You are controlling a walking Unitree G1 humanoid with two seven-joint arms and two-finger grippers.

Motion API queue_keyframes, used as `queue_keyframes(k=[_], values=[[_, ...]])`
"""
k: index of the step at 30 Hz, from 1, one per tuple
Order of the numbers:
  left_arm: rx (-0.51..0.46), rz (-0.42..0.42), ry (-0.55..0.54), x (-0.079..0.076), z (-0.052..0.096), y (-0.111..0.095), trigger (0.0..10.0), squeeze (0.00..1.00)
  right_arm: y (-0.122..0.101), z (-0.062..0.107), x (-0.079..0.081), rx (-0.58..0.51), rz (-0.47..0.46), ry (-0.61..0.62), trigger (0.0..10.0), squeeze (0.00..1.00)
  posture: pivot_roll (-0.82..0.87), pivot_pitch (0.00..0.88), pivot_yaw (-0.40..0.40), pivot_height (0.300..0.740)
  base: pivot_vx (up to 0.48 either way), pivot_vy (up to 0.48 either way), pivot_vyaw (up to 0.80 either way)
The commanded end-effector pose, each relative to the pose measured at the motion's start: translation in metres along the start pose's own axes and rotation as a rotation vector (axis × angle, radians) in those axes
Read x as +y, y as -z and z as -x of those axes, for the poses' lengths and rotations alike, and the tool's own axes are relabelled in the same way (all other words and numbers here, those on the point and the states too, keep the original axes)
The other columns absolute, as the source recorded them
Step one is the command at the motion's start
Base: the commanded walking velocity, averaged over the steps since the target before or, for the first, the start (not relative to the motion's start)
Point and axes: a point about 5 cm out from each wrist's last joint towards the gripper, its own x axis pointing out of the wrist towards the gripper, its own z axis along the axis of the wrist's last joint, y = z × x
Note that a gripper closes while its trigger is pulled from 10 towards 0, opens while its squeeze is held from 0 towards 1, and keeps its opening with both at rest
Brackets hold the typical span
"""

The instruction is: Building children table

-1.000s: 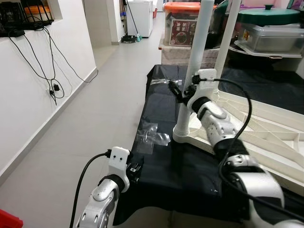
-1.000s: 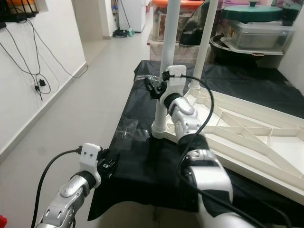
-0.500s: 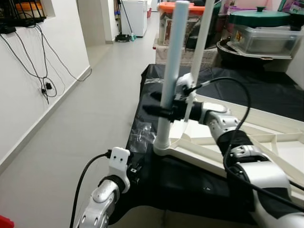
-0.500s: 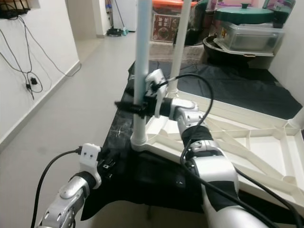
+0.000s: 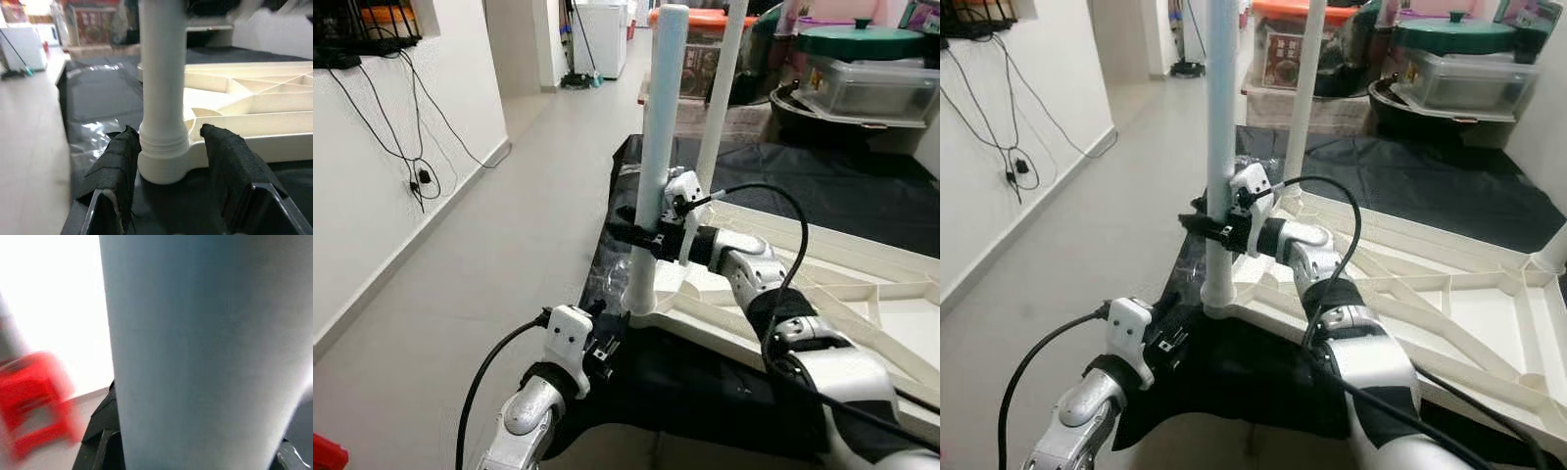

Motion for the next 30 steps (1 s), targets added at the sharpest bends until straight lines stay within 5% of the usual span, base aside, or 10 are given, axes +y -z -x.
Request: queue_keyframes(k=[1, 5, 14, 16, 17, 18, 19, 22, 23, 30], values=[[0.000, -0.023, -0.002, 0.000, 0.003, 0.000, 10.0, 0.00, 0.027, 0.017, -0.020, 0.103, -0.035, 0.289, 0.0, 0.00, 0.07, 0.000, -0.054, 0.740, 0.000, 0.000, 0.00], [0.015, -0.024, -0.008, 0.001, 0.004, 0.003, 10.0, 0.00, 0.042, 0.056, -0.050, 0.133, -0.028, 0.997, 0.0, 0.00, 0.06, 0.000, -0.042, 0.740, 0.000, 0.000, 0.00], [0.028, -0.024, -0.013, 0.002, 0.003, 0.005, 10.0, 0.00, 0.045, 0.048, -0.020, 0.043, -0.150, 1.179, 0.0, 0.00, 0.07, 0.000, -0.047, 0.740, 0.000, 0.000, 0.00], [0.029, -0.025, -0.015, 0.002, 0.003, 0.005, 10.0, 0.00, 0.043, 0.040, -0.016, 0.019, -0.173, 1.143, 3.6, 0.00, 0.07, 0.000, -0.048, 0.740, 0.000, 0.000, 0.00], [0.029, -0.026, -0.016, 0.002, 0.003, 0.005, 10.0, 0.00, 0.039, 0.030, -0.011, -0.015, -0.166, 1.066, 10.0, 0.00, 0.07, 0.000, -0.046, 0.740, 0.000, 0.000, 0.00], [0.030, -0.027, -0.017, 0.002, 0.003, 0.005, 10.0, 0.00, 0.036, 0.024, -0.008, -0.037, -0.158, 1.015, 10.0, 0.00, 0.07, 0.000, -0.046, 0.740, 0.000, 0.000, 0.00], [0.031, -0.028, -0.018, 0.002, 0.004, 0.005, 10.0, 0.00, 0.032, 0.017, -0.005, -0.066, -0.150, 0.943, 10.0, 1.00, 0.07, 0.000, -0.048, 0.740, 0.000, 0.000, 0.00], [0.034, -0.027, -0.021, 0.003, 0.004, 0.005, 10.0, 0.00, 0.018, 0.014, -0.010, -0.135, -0.071, 0.851, 10.0, 1.00, 0.07, 0.000, -0.050, 0.740, 0.000, 0.000, 0.00], [0.035, -0.026, -0.021, 0.003, 0.004, 0.006, 10.0, 0.00, 0.011, 0.014, -0.015, -0.160, -0.096, 0.764, 10.0, 0.00, 0.07, 0.000, -0.047, 0.740, 0.000, 0.000, 0.00], [0.031, -0.023, -0.019, 0.003, 0.002, 0.005, 10.0, 0.00, 0.005, 0.021, -0.017, -0.033, -0.091, 0.164, 10.0, 0.00, 0.06, 0.000, -0.049, 0.740, 0.000, 0.000, 0.00]])
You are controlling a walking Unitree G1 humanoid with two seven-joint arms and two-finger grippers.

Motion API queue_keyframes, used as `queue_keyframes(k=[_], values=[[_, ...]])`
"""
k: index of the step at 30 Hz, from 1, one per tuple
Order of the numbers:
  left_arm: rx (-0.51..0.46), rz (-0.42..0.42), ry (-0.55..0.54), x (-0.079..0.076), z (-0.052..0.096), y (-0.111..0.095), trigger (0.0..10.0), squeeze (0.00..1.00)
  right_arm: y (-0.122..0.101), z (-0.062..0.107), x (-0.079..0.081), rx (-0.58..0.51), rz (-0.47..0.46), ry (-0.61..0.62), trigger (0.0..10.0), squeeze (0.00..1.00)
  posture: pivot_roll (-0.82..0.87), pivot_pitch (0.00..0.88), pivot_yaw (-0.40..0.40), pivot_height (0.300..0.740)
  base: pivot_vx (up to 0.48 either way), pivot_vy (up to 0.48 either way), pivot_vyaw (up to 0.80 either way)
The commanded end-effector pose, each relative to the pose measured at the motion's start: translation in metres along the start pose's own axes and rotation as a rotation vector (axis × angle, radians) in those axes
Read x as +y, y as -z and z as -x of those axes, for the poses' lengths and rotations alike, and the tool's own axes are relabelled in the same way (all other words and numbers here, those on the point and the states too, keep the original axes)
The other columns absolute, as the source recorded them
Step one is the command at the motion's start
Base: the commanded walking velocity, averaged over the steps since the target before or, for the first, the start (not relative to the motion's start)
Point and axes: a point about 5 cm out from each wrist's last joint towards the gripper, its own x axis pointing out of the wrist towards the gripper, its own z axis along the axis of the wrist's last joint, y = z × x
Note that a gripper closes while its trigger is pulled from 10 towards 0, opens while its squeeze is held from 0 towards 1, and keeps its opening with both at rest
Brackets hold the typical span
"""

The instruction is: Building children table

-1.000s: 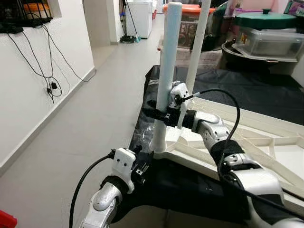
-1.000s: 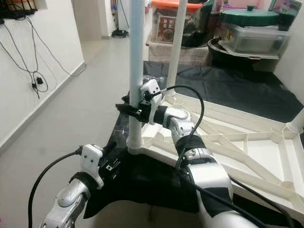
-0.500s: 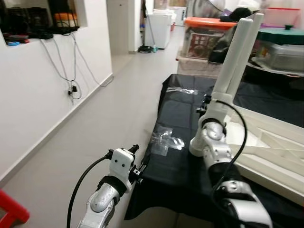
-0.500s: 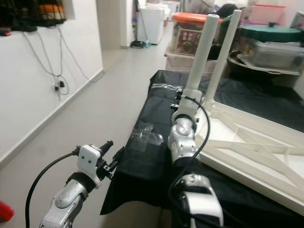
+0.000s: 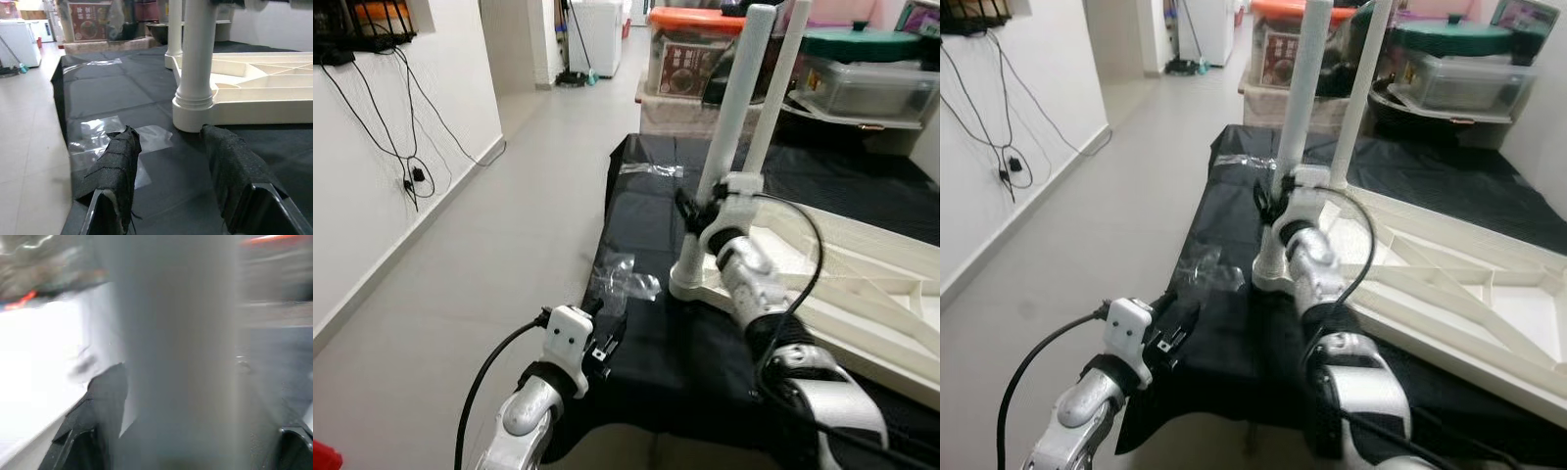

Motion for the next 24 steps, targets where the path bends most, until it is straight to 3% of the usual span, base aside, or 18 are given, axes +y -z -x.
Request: queue_keyframes(k=[1, 3, 4, 5, 9, 12, 14, 15, 16, 17, 22, 24], values=[[0.015, -0.005, 0.000, 0.000, 0.001, 0.003, 10.0, 0.00, 0.007, 0.003, 0.008, 0.098, -0.003, -0.228, 10.0, 0.00, 0.06, 0.000, -0.049, 0.740, 0.000, 0.000, 0.00], [0.012, -0.005, 0.001, 0.000, 0.000, 0.002, 10.0, 0.00, 0.011, 0.011, 0.011, 0.195, 0.028, -0.487, 10.0, 0.00, 0.07, 0.000, -0.055, 0.740, 0.000, 0.000, 0.00], [0.012, -0.005, 0.001, 0.000, 0.000, 0.002, 10.0, 0.00, 0.011, 0.011, 0.011, 0.195, 0.028, -0.487, 10.0, 0.00, 0.07, 0.000, -0.055, 0.740, 0.000, 0.000, 0.00], [0.011, -0.006, 0.000, 0.000, 0.000, 0.002, 10.0, 0.00, 0.015, 0.013, 0.016, 0.236, 0.050, -0.587, 10.0, 0.00, 0.08, 0.000, -0.058, 0.740, 0.000, 0.000, 0.00], [0.010, -0.007, -0.001, 0.000, 0.000, 0.002, 10.0, 0.00, 0.018, 0.015, 0.019, 0.269, 0.058, -0.656, 10.0, 0.00, 0.08, 0.000, -0.058, 0.740, 0.000, 0.000, 0.00], [0.008, -0.010, -0.002, -0.001, 0.000, 0.002, 10.0, 0.00, 0.029, 0.015, 0.036, 0.337, 0.074, -0.791, 10.0, 0.00, 0.08, 0.000, -0.062, 0.740, 0.000, 0.000, 0.00], [0.008, -0.010, -0.002, -0.001, -0.001, 0.002, 10.0, 0.00, 0.032, 0.015, 0.039, 0.352, 0.081, -0.816, 10.0, 0.00, 0.08, 0.000, -0.063, 0.740, 0.000, 0.000, 0.00], [0.008, -0.009, -0.002, -0.001, -0.001, 0.002, 10.0, 0.00, 0.036, 0.016, 0.042, 0.360, 0.078, -0.832, 2.3, 0.00, 0.08, 0.000, -0.064, 0.740, 0.000, 0.000, 0.00], [0.008, -0.009, -0.002, -0.001, -0.001, 0.002, 10.0, 0.00, 0.036, 0.016, 0.042, 0.360, 0.078, -0.832, 2.3, 0.00, 0.08, 0.000, -0.064, 0.740, 0.000, 0.000, 0.00], [0.009, -0.009, -0.002, -0.001, 0.000, 0.002, 10.0, 0.00, 0.039, 0.016, 0.044, 0.361, 0.070, -0.831, 0.0, 0.00, 0.08, 0.000, -0.061, 0.740, 0.000, 0.000, 0.00], [0.010, -0.006, -0.002, -0.002, 0.000, 0.002, 10.0, 0.00, 0.051, 0.023, 0.047, 0.358, 0.057, -0.829, 0.0, 0.00, 0.08, 0.000, -0.063, 0.740, 0.000, 0.000, 0.00], [0.012, -0.003, -0.002, -0.002, 0.000, 0.002, 10.0, 0.00, 0.057, 0.018, 0.042, 0.326, 0.103, -0.632, 0.0, 0.00, 0.08, 0.000, -0.064, 0.740, 0.000, 0.000, 0.00]])
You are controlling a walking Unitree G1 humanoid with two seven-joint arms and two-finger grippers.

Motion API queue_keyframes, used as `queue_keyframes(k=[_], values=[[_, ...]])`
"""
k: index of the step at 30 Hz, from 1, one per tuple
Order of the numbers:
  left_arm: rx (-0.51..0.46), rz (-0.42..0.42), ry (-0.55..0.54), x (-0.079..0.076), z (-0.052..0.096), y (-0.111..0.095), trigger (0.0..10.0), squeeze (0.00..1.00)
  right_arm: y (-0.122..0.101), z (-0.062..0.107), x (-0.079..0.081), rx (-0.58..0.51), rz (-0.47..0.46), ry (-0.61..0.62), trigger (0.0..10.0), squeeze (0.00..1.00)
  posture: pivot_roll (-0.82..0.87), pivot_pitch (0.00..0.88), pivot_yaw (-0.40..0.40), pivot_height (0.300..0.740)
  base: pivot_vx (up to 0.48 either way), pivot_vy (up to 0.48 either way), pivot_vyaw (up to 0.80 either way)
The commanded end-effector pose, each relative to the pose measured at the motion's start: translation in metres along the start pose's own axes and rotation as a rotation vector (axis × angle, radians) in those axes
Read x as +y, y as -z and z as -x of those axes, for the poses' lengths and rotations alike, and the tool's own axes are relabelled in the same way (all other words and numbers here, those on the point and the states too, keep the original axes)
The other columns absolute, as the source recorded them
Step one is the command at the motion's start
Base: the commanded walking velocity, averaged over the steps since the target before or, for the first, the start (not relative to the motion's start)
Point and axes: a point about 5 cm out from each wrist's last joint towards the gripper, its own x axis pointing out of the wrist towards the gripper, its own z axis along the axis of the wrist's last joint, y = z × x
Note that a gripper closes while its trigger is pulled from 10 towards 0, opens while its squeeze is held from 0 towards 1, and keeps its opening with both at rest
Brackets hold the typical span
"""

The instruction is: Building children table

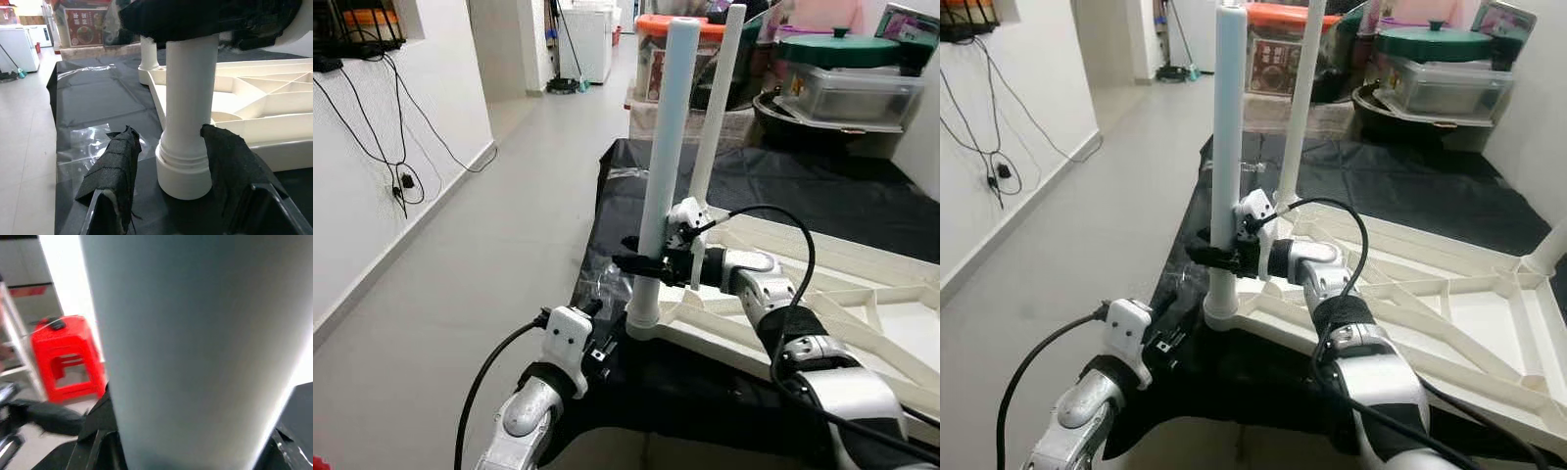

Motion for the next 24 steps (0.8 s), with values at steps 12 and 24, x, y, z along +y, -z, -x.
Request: queue_keyframes(k=[12, 24], values=[[0.018, -0.002, 0.011, -0.002, 0.001, 0.003, 10.0, 0.00, 0.046, 0.052, -0.033, 0.050, -0.223, 1.433, 0.0, 0.00, 0.07, 0.000, -0.052, 0.740, 0.000, 0.000, 0.00], [0.022, -0.002, 0.008, -0.002, 0.000, 0.003, 10.0, 0.00, 0.037, 0.009, -0.013, -0.077, -0.252, 1.292, 10.0, 1.00, 0.07, 0.000, -0.057, 0.740, 0.000, 0.000, 0.00]])
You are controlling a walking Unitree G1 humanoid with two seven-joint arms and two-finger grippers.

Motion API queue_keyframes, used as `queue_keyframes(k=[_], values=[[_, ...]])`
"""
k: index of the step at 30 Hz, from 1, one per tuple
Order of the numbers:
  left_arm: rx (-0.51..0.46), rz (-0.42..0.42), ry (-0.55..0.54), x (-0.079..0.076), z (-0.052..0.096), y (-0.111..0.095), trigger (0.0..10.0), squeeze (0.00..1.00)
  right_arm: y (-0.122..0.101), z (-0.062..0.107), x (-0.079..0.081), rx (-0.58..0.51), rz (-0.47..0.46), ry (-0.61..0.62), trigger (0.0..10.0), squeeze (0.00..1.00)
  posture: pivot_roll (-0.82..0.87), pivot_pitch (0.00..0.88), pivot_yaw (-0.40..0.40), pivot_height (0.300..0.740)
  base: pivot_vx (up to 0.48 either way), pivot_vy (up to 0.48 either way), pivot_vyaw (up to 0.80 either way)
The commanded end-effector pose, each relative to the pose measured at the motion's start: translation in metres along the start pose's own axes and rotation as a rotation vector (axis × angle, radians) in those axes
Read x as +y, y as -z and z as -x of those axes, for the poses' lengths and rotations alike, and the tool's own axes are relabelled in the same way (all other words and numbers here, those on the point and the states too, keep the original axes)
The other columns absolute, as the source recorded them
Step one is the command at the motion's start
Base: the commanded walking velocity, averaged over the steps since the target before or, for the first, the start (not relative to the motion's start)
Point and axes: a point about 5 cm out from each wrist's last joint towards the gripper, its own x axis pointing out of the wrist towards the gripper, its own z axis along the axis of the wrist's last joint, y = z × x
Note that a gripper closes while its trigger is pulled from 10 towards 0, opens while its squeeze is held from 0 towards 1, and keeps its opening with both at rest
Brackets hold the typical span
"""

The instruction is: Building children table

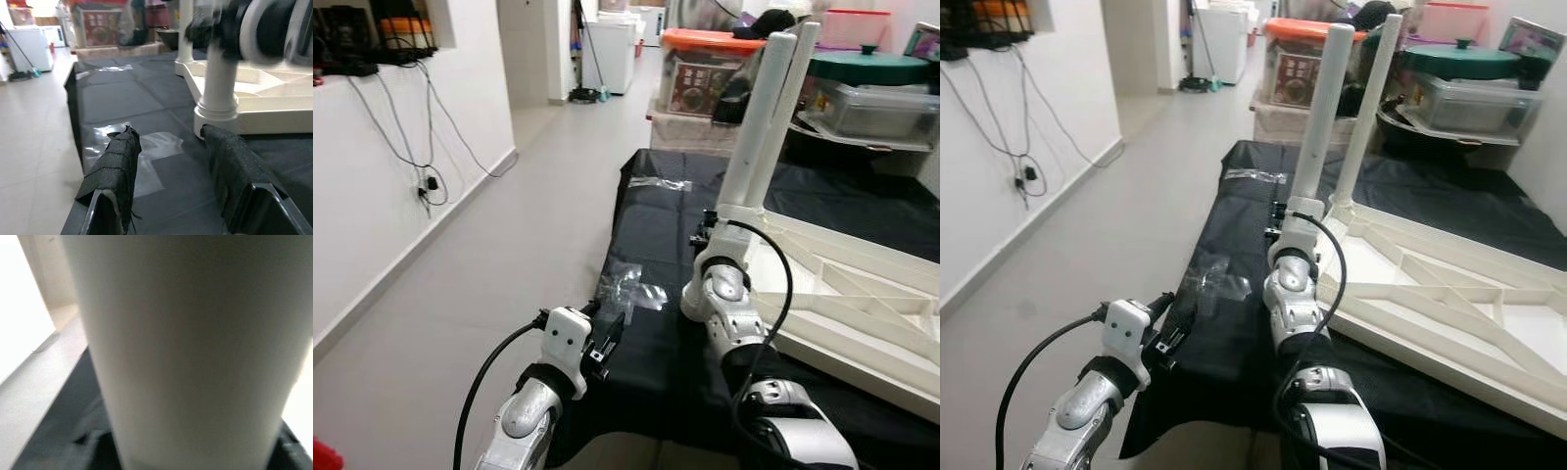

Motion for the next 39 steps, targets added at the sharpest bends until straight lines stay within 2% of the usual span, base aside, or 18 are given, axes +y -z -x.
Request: queue_keyframes(k=[1, 2, 5, 7, 8, 10, 12, 13, 14, 22, 23, 24, 26, 27, 32, 36, 38, 39], values=[[0.019, -0.003, 0.006, -0.001, 0.000, 0.003, 10.0, 0.00, 0.003, -0.001, 0.001, -0.001, -0.023, -0.057, 10.0, 1.00, 0.07, 0.000, -0.059, 0.740, 0.000, 0.000, 0.00], [0.019, -0.002, 0.005, -0.001, 0.000, 0.003, 10.0, 0.00, -0.006, -0.004, 0.001, -0.037, -0.071, -0.167, 10.0, 0.00, 0.07, 0.000, -0.058, 0.740, 0.000, 0.000, 0.00], [0.019, 0.000, 0.006, -0.001, 0.000, 0.003, 10.0, 0.00, -0.019, -0.008, -0.002, -0.082, -0.053, -0.373, 10.0, 0.00, 0.07, 0.000, -0.055, 0.740, 0.000, 0.000, 0.00], [0.019, 0.000, 0.006, -0.001, 0.000, 0.003, 10.0, 0.00, -0.019, -0.008, -0.002, -0.082, -0.053, -0.373, 10.0, 0.00, 0.07, 0.000, -0.055, 0.740, 0.000, 0.000, 0.00], [0.018, 0.000, 0.007, -0.001, 0.000, 0.003, 10.0, 0.00, -0.020, -0.008, -0.004, -0.039, -0.003, -0.543, 10.0, 0.00, 0.07, 0.000, -0.057, 0.740, 0.000, 0.000, 0.00], [0.018, 0.000, 0.007, -0.001, 0.000, 0.003, 10.0, 0.00, -0.020, -0.008, -0.004, -0.039, -0.003, -0.543, 10.0, 0.00, 0.07, 0.000, -0.057, 0.740, 0.000, 0.000, 0.00], [0.019, 0.000, 0.009, -0.001, -0.001, 0.004, 10.0, 0.00, -0.017, 0.000, -0.006, 0.098, 0.119, -0.926, 10.0, 0.00, 0.07, 0.000, -0.056, 0.740, 0.000, 0.000, 0.00], [0.019, 0.000, 0.009, -0.001, -0.001, 0.004, 10.0, 0.00, -0.017, 0.000, -0.006, 0.098, 0.119, -0.926, 10.0, 0.00, 0.07, 0.000, -0.056, 0.740, 0.000, 0.000, 0.00], [0.019, 0.000, 0.009, -0.001, -0.001, 0.004, 10.0, 0.00, -0.014, 0.007, -0.007, 0.171, 0.164, -1.091, 10.0, 0.00, 0.07, 0.000, -0.059, 0.740, 0.000, 0.000, 0.00], [0.016, 0.002, 0.003, -0.003, -0.003, 0.003, 10.0, 0.00, -0.001, 0.017, 0.003, 0.296, 0.270, -1.307, 10.0, 0.00, 0.04, 0.000, -0.064, 0.740, 0.000, 0.000, 0.00], [0.017, 0.004, 0.003, -0.003, -0.003, 0.003, 10.0, 0.00, 0.003, 0.018, 0.006, 0.304, 0.276, -1.310, 9.7, 0.00, 0.04, 0.000, -0.061, 0.740, 0.000, 0.000, 0.00], [0.017, 0.005, 0.004, -0.003, -0.002, 0.003, 10.0, 0.00, 0.005, 0.019, 0.009, 0.295, 0.275, -1.306, 4.5, 0.00, 0.04, 0.000, -0.057, 0.740, 0.000, 0.000, 0.00], [0.018, 0.005, 0.005, -0.004, -0.002, 0.003, 10.0, 0.00, 0.005, 0.019, 0.010, 0.288, 0.268, -1.308, 4.5, 0.00, 0.04, 0.000, -0.057, 0.740, 0.000, 0.000, 0.00], [0.019, 0.005, 0.006, -0.003, -0.002, 0.003, 10.0, 0.00, 0.005, 0.017, 0.012, 0.251, 0.252, -1.256, 0.0, 0.00, 0.04, 0.000, -0.053, 0.740, 0.000, 0.000, 0.00], [0.020, 0.004, 0.005, -0.003, -0.001, 0.003, 10.0, 0.00, 0.002, 0.010, 0.012, 0.166, 0.184, -1.073, 0.0, 0.00, 0.04, 0.000, -0.052, 0.740, 0.000, 0.000, 0.00], [0.020, 0.005, 0.005, -0.002, 0.000, 0.003, 10.0, 0.00, 0.005, -0.005, -0.004, 0.118, 0.189, -0.637, 0.0, 0.00, 0.03, 0.000, -0.046, 0.740, 0.000, 0.000, 0.00], [0.020, 0.005, 0.005, -0.002, 0.000, 0.003, 10.0, 0.00, 0.006, -0.006, -0.007, 0.107, 0.214, -0.585, 0.0, 0.00, 0.03, 0.000, -0.046, 0.740, 0.000, 0.000, 0.00], [0.022, 0.006, 0.006, -0.002, 0.000, 0.003, 10.0, 0.00, 0.009, -0.010, -0.023, 0.105, 0.222, -0.329, 0.0, 0.00, 0.02, 0.000, -0.038, 0.740, 0.000, 0.000, 0.00]])
